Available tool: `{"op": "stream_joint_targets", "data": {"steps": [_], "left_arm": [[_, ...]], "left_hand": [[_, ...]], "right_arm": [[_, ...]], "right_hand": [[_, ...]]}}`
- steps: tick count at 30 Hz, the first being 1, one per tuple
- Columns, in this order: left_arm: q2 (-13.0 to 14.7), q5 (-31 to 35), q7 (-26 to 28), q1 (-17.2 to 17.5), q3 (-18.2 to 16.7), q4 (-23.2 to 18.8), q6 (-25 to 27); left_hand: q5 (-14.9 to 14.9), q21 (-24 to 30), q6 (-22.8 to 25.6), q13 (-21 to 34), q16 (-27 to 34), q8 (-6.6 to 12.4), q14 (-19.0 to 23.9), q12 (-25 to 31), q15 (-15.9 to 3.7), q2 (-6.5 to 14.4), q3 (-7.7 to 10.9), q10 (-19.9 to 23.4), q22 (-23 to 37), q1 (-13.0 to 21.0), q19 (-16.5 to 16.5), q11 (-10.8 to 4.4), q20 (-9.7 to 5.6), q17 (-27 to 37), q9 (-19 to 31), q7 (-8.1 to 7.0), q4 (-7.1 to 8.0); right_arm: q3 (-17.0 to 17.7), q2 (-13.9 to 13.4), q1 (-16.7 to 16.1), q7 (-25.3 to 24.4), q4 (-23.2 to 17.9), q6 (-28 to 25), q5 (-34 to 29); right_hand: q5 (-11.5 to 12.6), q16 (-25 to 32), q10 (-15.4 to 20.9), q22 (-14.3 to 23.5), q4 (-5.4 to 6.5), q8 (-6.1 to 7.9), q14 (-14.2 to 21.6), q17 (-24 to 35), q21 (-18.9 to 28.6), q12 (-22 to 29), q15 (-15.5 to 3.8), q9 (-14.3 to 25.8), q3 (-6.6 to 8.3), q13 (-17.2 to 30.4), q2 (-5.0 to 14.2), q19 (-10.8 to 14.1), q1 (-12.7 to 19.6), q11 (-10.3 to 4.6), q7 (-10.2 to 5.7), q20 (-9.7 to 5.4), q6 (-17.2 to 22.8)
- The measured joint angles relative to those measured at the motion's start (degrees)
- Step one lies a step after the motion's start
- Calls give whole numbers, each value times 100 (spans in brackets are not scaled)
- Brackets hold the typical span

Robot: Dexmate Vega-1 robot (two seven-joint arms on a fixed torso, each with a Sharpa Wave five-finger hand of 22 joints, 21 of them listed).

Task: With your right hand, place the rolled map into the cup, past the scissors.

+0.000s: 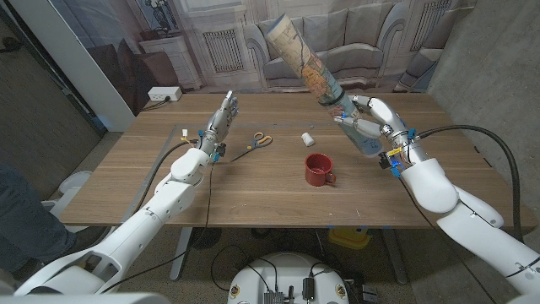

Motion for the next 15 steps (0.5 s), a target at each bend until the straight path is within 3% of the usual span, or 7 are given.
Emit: {"op": "stream_joint_targets", "data": {"steps": [15], "left_arm": [[43, -77, -253, -187, 50, 13, 156]], "left_hand": [[0, 0, 0, 0, 0, 0, 0, 0, 0, 0, -1, 0, 0, 0, 0, 0, 0, 0, 0, 0, 1]], "right_arm": [[15, -21, -204, -233, -207, -295, -716]], "right_hand": [[-1, 0, -13, -1, 22, -23, 0, 0, 26, 0, 0, 5, -22, 4, 0, -19, 0, -51, -20, 20, 18]]}}
